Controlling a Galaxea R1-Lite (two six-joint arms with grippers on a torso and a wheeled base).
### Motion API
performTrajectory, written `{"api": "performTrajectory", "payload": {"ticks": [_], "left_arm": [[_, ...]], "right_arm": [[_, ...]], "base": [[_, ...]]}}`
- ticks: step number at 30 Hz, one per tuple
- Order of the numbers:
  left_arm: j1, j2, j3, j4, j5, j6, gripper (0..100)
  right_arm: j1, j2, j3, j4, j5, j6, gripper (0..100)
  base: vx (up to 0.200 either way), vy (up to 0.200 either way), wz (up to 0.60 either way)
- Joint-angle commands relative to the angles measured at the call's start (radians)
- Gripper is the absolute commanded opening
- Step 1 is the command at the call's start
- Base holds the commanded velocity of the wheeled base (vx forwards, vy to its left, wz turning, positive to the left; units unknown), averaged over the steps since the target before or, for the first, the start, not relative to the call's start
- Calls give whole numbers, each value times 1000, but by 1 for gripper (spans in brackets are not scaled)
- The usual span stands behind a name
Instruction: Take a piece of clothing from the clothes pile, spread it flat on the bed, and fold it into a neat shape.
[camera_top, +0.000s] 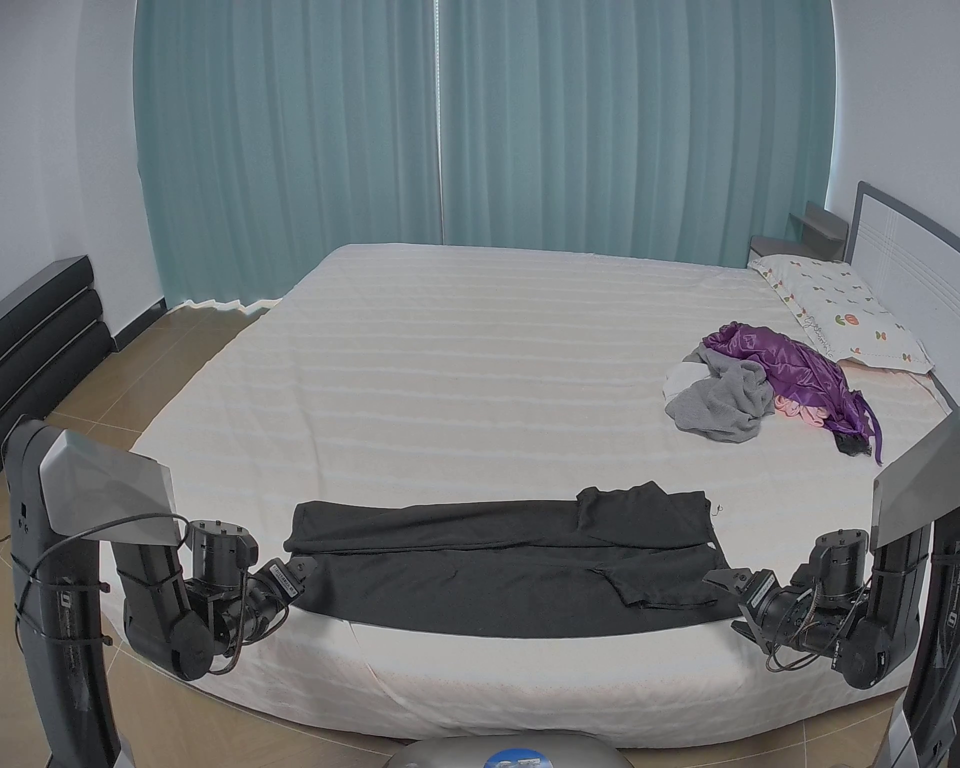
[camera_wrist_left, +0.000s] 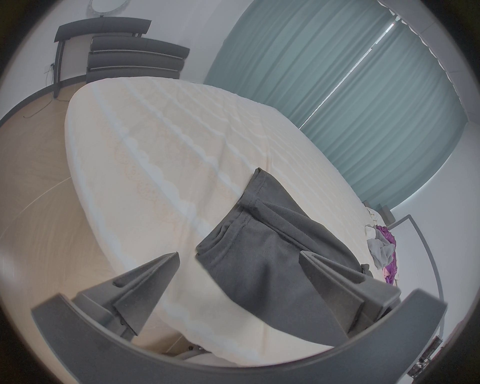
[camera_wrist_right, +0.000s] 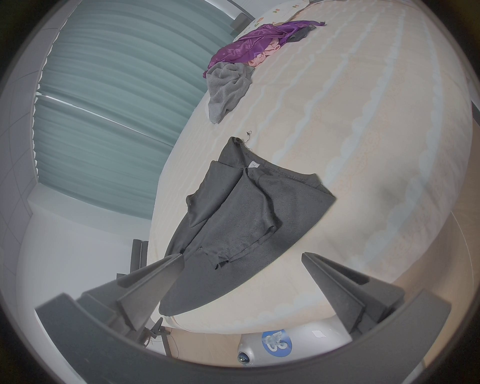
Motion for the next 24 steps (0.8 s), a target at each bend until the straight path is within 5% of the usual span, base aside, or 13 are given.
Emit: {"api": "performTrajectory", "payload": {"ticks": [1,3,4,24], "left_arm": [[-4,63,-49,1,7,18,100],[-1,72,-61,2,23,24,100],[-1,80,-66,2,42,29,0],[25,45,71,-16,102,23,0]], "right_arm": [[2,8,-3,-14,-1,0,100],[2,10,-3,-14,-1,0,100],[2,11,-5,-14,-1,0,100],[53,91,-23,-14,-122,-9,100]], "base": [[0,0,0],[0,0,0],[0,0,0],[0,0,0]]}}
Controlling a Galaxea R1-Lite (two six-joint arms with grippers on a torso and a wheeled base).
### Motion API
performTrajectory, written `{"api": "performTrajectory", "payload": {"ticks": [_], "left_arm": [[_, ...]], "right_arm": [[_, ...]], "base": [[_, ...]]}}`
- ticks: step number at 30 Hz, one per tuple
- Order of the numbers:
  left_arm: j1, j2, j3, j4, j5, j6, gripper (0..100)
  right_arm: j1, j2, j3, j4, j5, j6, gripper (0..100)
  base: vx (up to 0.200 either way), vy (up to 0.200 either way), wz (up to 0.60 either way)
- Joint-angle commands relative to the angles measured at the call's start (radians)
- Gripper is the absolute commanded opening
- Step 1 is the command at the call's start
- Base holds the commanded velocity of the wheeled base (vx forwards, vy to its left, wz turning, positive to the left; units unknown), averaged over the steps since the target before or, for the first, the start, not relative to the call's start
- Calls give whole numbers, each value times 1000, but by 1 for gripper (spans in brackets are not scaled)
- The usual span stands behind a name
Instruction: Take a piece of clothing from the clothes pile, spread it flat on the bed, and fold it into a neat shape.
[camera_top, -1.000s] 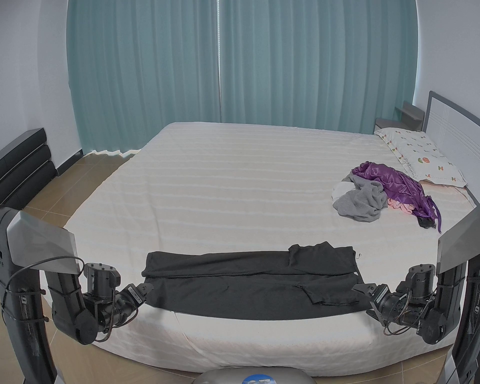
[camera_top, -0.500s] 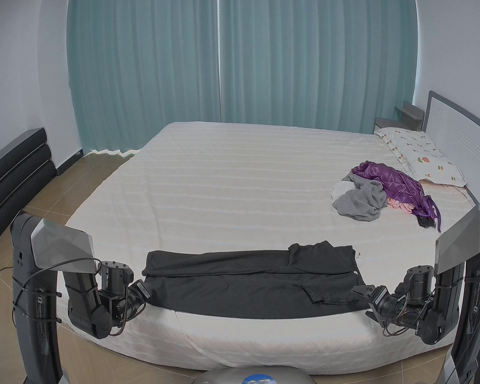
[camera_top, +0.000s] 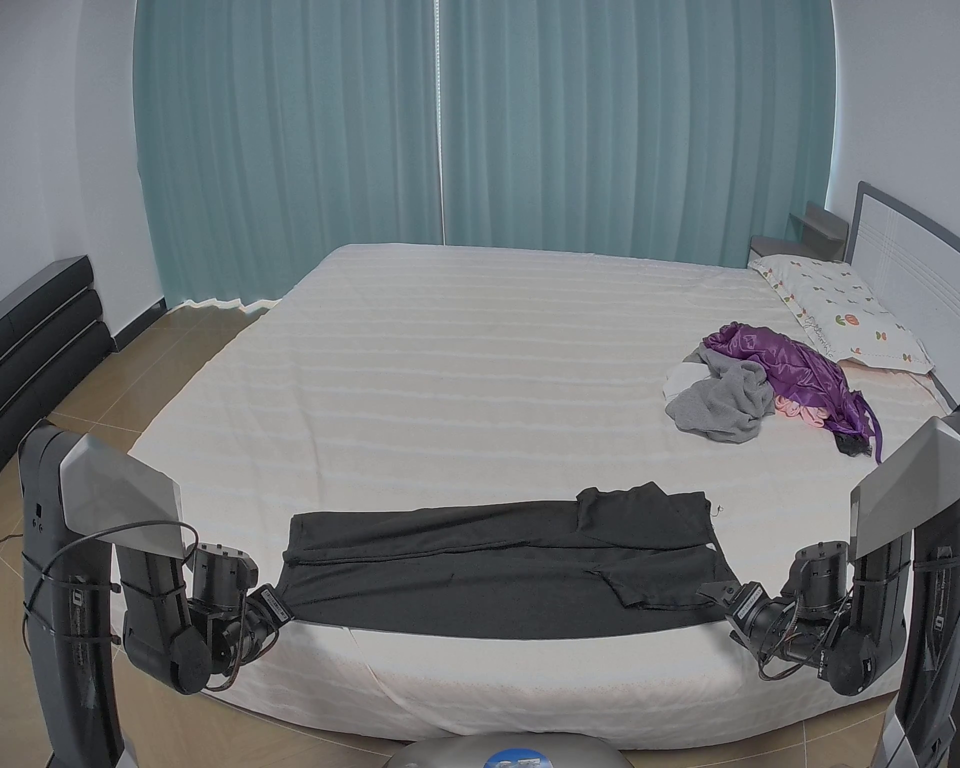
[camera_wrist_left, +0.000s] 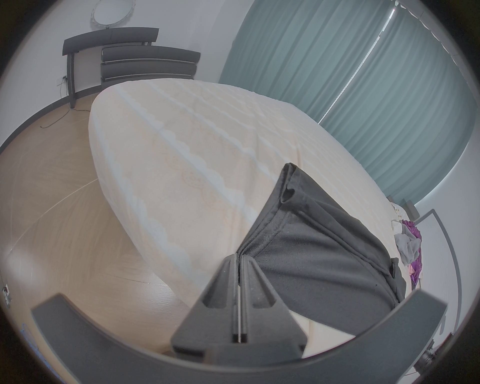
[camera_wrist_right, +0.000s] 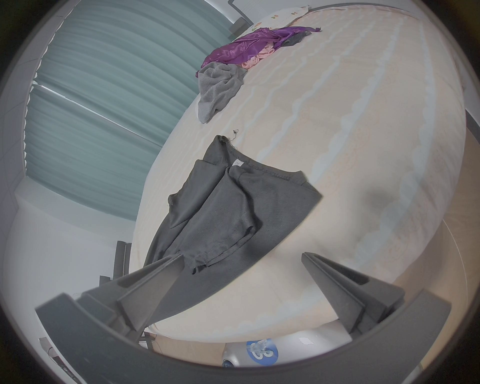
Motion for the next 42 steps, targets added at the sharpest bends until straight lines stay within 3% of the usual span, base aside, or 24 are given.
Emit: {"api": "performTrajectory", "payload": {"ticks": [1,9,20,21,42], "left_arm": [[16,-12,6,-3,1,0,0],[22,-12,-2,-3,-4,-6,0],[19,-12,-5,-3,-7,-6,0],[19,-12,-5,-3,-7,-6,0],[27,-38,-14,-4,-7,3,0]], "right_arm": [[4,30,-9,-13,-11,-2,100],[23,84,-57,-12,-86,-30,100],[17,103,-195,62,-119,-34,100],[17,101,-202,73,-119,-34,0],[11,-5,-76,56,-115,-48,0]], "base": [[0,0,0],[0,0,0],[0,0,0],[0,0,0],[0,0,0]]}}
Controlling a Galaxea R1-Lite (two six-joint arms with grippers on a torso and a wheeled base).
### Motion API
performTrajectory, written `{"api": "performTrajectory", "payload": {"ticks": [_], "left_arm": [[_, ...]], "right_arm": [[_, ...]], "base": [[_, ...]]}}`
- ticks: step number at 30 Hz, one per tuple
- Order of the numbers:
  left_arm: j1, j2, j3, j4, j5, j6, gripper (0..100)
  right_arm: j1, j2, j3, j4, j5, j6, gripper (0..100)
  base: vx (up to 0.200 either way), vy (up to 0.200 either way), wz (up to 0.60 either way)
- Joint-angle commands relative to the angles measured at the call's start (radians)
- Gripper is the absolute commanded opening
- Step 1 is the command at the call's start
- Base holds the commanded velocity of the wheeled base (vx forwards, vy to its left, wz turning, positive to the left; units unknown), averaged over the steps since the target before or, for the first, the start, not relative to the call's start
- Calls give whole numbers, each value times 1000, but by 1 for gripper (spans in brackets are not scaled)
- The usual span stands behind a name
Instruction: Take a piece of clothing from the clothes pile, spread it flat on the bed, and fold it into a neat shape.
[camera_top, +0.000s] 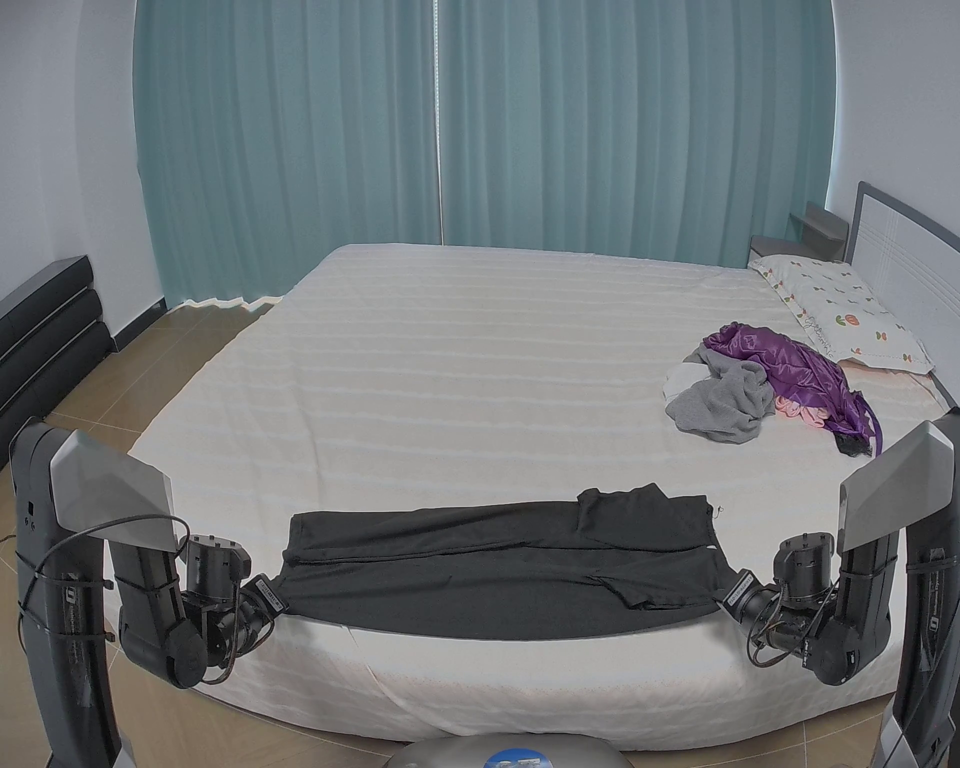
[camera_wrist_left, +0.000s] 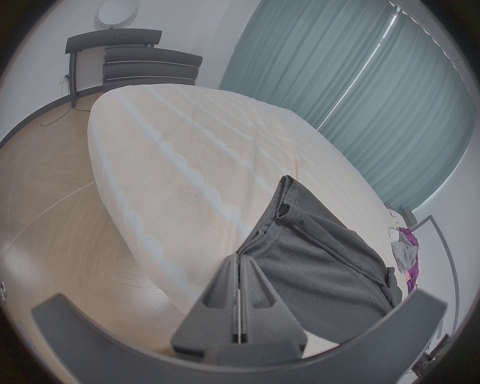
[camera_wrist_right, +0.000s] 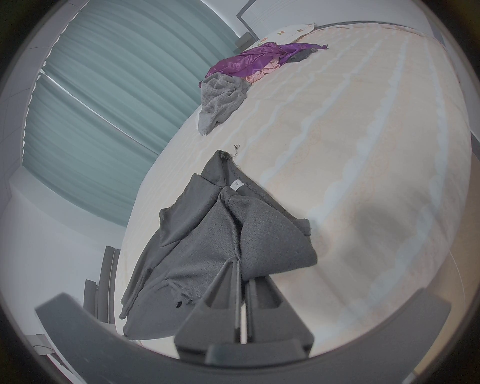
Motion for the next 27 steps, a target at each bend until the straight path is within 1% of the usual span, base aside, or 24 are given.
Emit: {"api": "performTrajectory", "payload": {"ticks": [1,10,18,19,20,21,27], "left_arm": [[6,-25,-1,1,-1,3,0],[23,-34,11,1,-7,6,0],[20,-31,40,1,-28,4,0],[20,-30,40,1,-36,4,100],[20,-28,39,1,-40,3,100],[20,-28,39,1,-43,3,100],[20,-27,40,-1,-54,-4,100]], "right_arm": [[4,-41,54,-14,2,-2,0],[12,-44,119,-53,3,-31,0],[15,16,132,-56,6,-70,0],[16,20,134,-57,8,-74,0],[16,25,132,-57,8,-78,0],[18,26,132,-57,8,-78,100],[13,-1,129,-65,11,-74,100]], "base": [[0,0,0],[0,0,0],[0,0,0],[0,0,0],[0,0,0],[0,0,0],[0,0,0]]}}
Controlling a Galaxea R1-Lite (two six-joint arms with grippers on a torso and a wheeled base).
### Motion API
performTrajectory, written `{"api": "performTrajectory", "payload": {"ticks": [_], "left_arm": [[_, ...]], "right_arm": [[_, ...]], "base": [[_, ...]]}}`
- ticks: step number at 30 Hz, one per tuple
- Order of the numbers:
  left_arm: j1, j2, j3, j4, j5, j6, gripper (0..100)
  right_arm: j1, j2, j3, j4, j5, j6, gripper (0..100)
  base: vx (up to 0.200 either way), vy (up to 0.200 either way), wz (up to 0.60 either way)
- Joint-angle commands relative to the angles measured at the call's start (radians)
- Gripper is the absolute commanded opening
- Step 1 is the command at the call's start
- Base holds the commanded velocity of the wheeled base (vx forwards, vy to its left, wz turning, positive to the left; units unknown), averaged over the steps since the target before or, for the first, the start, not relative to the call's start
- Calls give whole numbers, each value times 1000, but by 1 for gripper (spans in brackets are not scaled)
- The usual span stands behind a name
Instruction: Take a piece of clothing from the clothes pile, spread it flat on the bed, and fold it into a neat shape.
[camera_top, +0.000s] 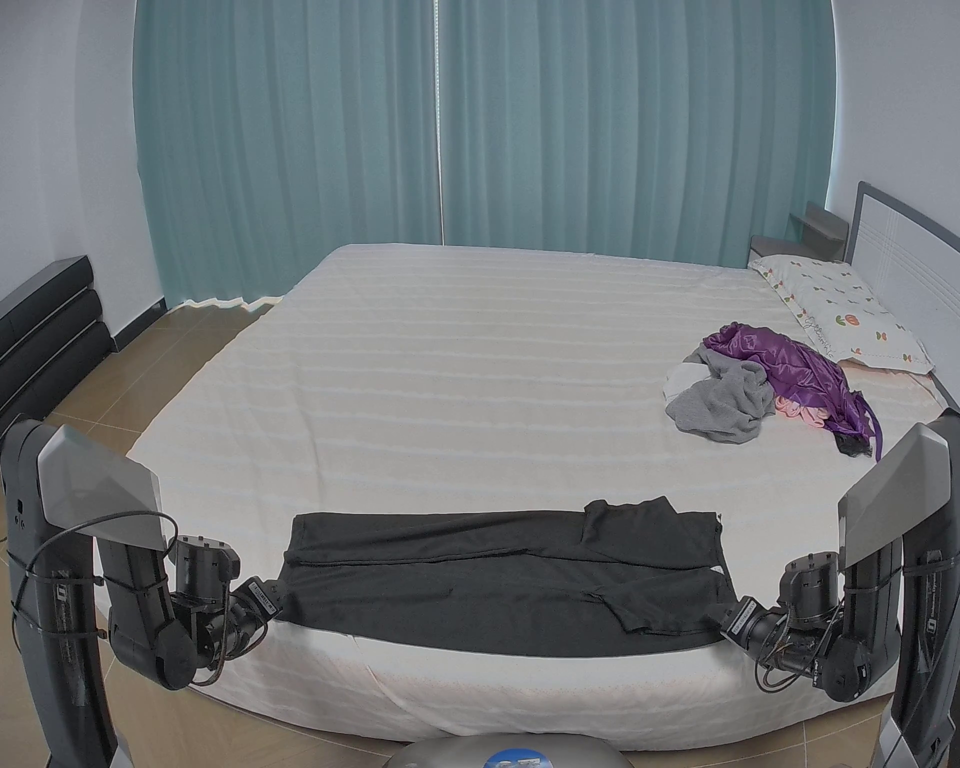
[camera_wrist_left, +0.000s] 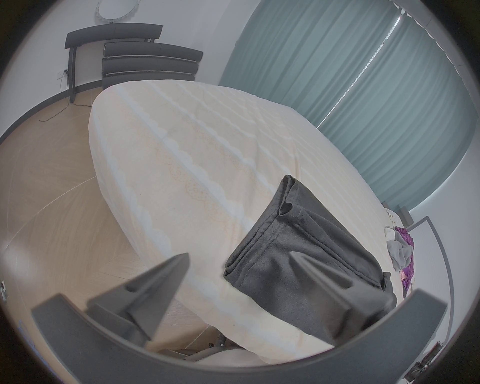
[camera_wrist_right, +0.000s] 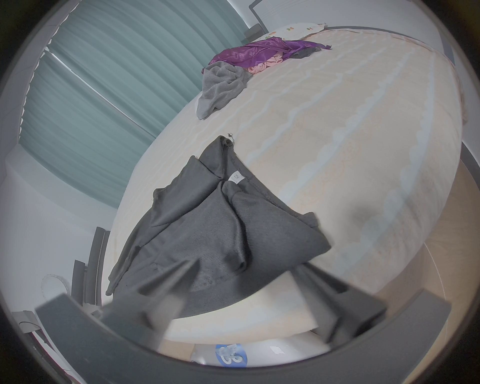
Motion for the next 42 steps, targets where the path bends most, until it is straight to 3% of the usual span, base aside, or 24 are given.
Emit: {"api": "performTrajectory", "payload": {"ticks": [1,12,20,24,36,42], "left_arm": [[3,-1,-1,-1,-5,-2,100],[52,-92,-11,-18,-14,-33,100],[52,-90,-19,-18,-25,-53,100],[56,-89,-18,-18,-71,-68,100],[47,-89,-19,-18,-69,-65,100],[23,-98,-14,-20,-71,-65,100]], "right_arm": [[-9,-17,-1,-17,0,2,100],[-141,-172,-36,-18,2,2,100],[-149,-138,-47,-18,5,5,100],[-149,-127,-52,-18,5,7,100],[-150,-114,-66,-18,5,7,100],[-141,-111,-67,-18,5,7,100]], "base": [[0,0,0],[0,0,0],[0,0,0],[0,150,0],[0,50,0],[200,0,0]]}}
